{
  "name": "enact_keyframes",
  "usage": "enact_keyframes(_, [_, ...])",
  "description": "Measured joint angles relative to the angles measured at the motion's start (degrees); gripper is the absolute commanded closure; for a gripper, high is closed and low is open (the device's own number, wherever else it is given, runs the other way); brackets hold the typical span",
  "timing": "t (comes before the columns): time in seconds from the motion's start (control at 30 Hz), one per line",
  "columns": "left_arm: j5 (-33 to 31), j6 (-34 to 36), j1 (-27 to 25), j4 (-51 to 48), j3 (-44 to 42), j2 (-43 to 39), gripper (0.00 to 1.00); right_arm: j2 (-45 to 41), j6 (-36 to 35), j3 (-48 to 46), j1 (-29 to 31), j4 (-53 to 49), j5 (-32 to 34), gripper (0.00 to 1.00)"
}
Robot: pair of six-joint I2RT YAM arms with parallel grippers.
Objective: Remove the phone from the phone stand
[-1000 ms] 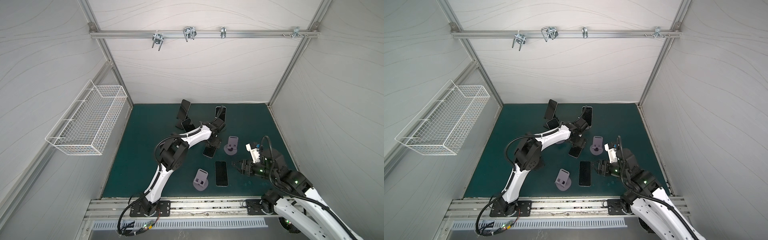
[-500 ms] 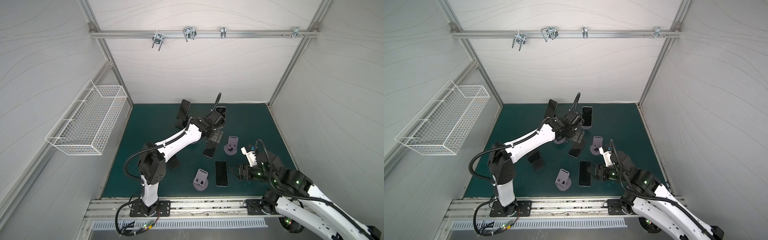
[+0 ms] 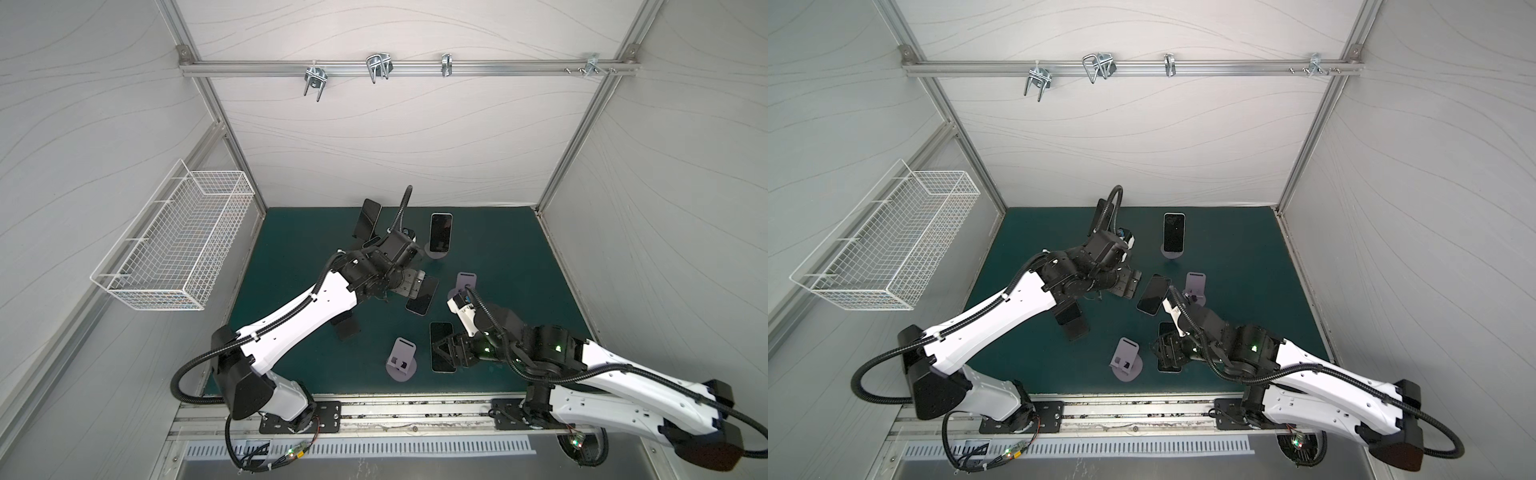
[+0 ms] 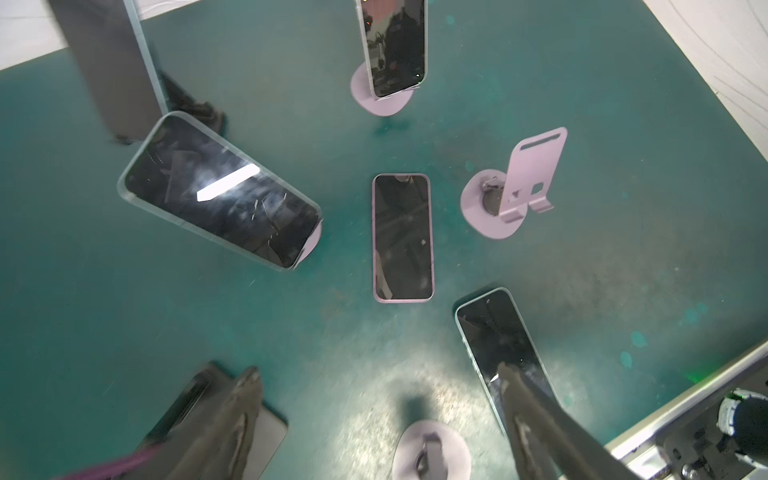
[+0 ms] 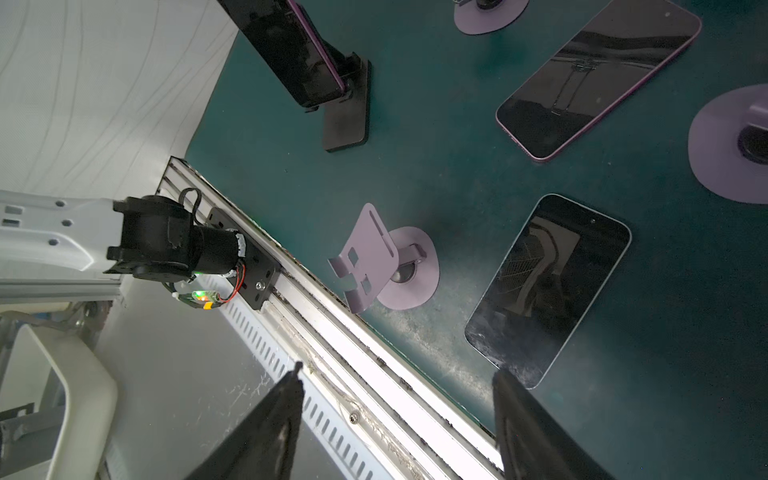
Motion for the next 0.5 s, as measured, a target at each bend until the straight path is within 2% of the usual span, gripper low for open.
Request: enact_keyframes(0.5, [-2.1,-4.5,0.0,-4.9,-14.5,-16.1,0.09,14.1,-3.2,5.5,11.7,2.8,8.6,0.21])
